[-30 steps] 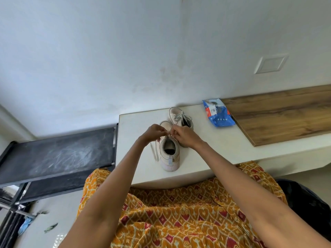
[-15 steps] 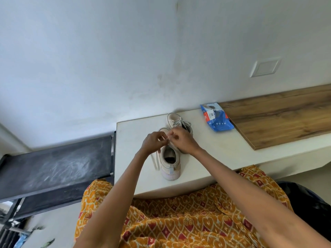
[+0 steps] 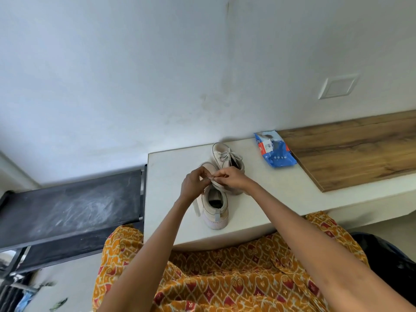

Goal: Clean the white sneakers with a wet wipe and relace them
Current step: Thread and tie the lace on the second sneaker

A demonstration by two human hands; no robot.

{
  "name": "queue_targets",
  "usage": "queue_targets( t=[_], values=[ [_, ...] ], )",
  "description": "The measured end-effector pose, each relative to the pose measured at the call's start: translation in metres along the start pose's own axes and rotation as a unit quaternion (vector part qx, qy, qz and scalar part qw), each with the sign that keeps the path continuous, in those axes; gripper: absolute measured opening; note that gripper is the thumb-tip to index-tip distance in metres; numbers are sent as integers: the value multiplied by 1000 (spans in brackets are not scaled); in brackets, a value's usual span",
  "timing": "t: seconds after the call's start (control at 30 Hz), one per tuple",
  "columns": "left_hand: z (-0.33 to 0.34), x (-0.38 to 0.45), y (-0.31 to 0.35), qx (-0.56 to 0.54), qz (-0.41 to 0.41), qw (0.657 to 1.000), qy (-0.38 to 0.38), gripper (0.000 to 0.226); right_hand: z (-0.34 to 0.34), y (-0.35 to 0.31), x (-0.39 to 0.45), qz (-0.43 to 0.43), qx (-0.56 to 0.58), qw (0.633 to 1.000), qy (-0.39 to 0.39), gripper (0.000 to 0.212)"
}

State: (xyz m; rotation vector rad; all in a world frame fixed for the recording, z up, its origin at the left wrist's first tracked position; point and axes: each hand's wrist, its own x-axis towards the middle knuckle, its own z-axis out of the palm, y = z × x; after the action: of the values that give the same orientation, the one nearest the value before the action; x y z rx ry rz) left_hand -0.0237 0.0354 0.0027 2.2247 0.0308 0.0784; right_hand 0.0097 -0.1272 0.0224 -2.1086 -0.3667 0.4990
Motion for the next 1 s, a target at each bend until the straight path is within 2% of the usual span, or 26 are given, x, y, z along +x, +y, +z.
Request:
queue_targets(
  t=[0.1, 0.23, 0.3, 0.43, 0.57, 0.7, 0.8, 1.0],
  values=[
    [0, 1, 0, -66, -8, 998, -4, 5, 4, -2, 1, 1, 0, 997, 82, 20],
    [-8, 2, 1, -110, -28, 991, -65, 13, 9, -4, 2, 57, 168, 974, 143, 10],
    [-9, 2, 2, -112, -32, 990, -78, 11, 12, -3, 1, 62, 198, 966, 157, 10],
    [-1, 2, 7, -71, -39, 996, -40, 4, 15, -3, -7, 55, 231, 959, 157, 19],
    [11, -3, 6, -101, -77, 992, 16, 11, 16, 3, -15, 83, 257, 949, 165, 16],
    [19, -9, 4, -98, -80, 990, 64, 15, 20, 9, -27, 62, 217, 965, 131, 17],
    [21, -10, 4, -96, -82, 989, 73, 18, 17, 8, -33, 25, 192, 977, 89, 19],
    [21, -9, 5, -91, -83, 989, 76, 19, 14, 1, -33, 37, 171, 979, 107, 17]
  ],
)
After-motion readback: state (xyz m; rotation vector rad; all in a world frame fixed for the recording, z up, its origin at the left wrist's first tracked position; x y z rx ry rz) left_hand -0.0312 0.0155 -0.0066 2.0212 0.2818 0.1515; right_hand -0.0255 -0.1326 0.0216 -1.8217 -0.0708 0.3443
